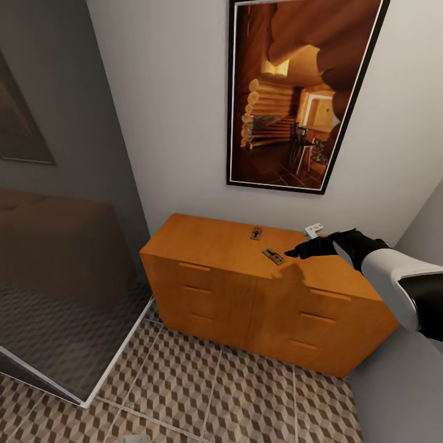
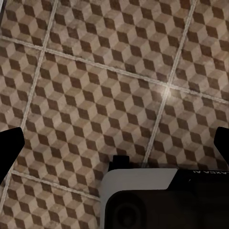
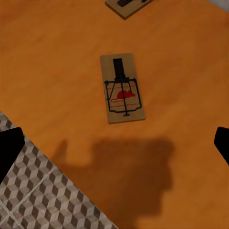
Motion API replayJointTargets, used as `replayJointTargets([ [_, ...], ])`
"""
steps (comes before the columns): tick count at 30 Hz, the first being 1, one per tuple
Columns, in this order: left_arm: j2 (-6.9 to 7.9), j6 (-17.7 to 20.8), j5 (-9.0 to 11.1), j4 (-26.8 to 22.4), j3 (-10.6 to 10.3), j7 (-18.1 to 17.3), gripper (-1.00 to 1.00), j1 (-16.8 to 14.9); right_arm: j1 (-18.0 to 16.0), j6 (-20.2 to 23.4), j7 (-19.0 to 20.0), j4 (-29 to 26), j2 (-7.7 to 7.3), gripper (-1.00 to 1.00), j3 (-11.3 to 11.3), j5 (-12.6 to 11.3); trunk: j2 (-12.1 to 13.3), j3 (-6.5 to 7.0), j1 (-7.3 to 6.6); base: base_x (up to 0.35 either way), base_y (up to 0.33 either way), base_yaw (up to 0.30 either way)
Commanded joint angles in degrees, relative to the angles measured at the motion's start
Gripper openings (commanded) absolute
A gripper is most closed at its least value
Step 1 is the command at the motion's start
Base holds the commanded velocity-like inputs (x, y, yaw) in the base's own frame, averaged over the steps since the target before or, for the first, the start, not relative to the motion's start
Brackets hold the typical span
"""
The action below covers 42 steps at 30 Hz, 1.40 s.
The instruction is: Take the four mousetraps from the cabinet in the bathroom and place them on the bathroom floor. Make sure all four end up on the same floor surface, and ensure that at least two of them are either under or directly next to the same bathroom sink.
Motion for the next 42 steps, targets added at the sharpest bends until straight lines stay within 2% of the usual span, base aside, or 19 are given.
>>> replayJointTargets([
  [1, -0.04, -0.4, 0.3, 0.2, -0.5, 0.1, 1.0, -0.1, 0.0, 0.3, 0.3, -0.1, -0.03, 1.0, -0.3, 0.6, -0.1, -0.12, 0.03, 0.0, 0.0, 0.0],
  [17, -0.04, -0.4, 0.3, 0.2, -0.5, 0.1, 1.0, -0.1, 0.0, 0.2, 0.3, -0.1, 0.04, 1.0, -0.3, 0.6, -0.1, -0.75, 0.03, 0.0, 0.0, 0.0],
  [42, -0.04, -0.4, 0.3, 0.2, -0.5, 0.1, 1.0, -0.1, 1.1, 0.2, 0.3, -0.1, 0.06, 1.0, -0.3, 0.6, -0.1, -0.82, 0.03, 0.042, -0.05, 0.0],
])
